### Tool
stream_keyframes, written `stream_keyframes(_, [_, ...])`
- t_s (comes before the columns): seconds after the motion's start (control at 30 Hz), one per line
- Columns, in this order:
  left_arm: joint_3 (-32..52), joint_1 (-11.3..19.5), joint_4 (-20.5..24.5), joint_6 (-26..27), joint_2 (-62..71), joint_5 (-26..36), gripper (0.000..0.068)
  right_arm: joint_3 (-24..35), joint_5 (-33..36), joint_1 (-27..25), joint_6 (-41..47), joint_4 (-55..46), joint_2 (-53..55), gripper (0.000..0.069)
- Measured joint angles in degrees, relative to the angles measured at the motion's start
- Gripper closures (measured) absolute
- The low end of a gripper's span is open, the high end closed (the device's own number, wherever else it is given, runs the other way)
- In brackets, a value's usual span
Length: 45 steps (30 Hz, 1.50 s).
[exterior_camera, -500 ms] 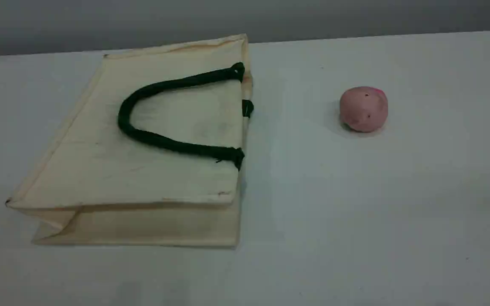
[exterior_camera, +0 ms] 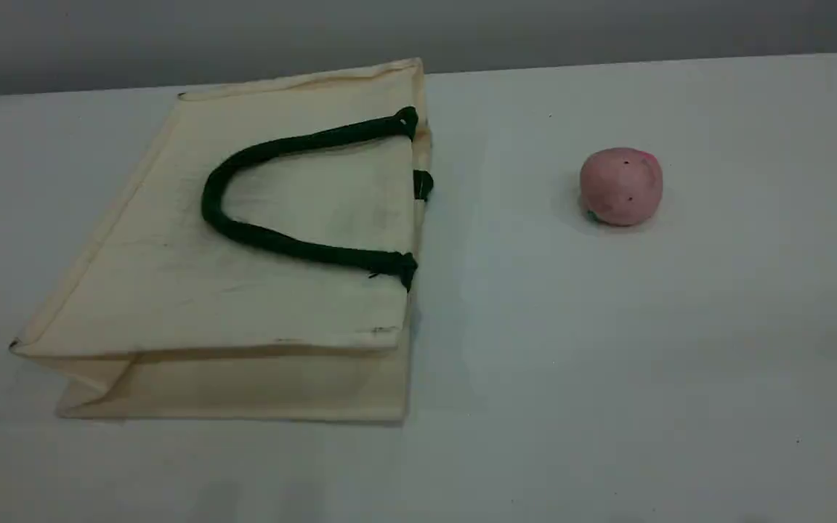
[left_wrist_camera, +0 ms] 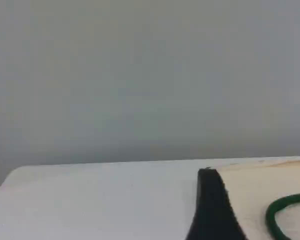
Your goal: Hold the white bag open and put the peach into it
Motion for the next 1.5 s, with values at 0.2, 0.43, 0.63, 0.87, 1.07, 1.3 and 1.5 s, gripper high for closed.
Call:
stream_keyframes(0.2, [0.00,0.00,0.00,0.00,0.00,0.00,0.0266,0.00,0.00,0.00,0.00,0.00,0.00,0.0129])
stream_keyframes(0.43, [0.00,0.00,0.20,0.00,0.00,0.00,0.0266,0.00,0.00,0.00,0.00,0.00,0.00,0.0129])
stream_keyframes(0.63, [0.00,0.00,0.03,0.00,0.00,0.00,0.0266,0.00,0.00,0.00,0.00,0.00,0.00,0.0129])
stream_keyframes(0.87, [0.00,0.00,-0.02,0.00,0.00,0.00,0.0266,0.00,0.00,0.00,0.00,0.00,0.00,0.0129])
stream_keyframes(1.07, [0.00,0.00,-0.02,0.00,0.00,-0.09,0.0266,0.00,0.00,0.00,0.00,0.00,0.00,0.0129])
stream_keyframes(1.3, [0.00,0.00,-0.26,-0.57,0.00,-2.74,0.0266,0.00,0.00,0.00,0.00,0.00,0.00,0.0129])
stream_keyframes(1.5, [0.00,0.00,-0.26,-4.19,0.00,-4.64,0.0266,0.00,-1.37,0.00,0.00,2.91,0.00,0.0129])
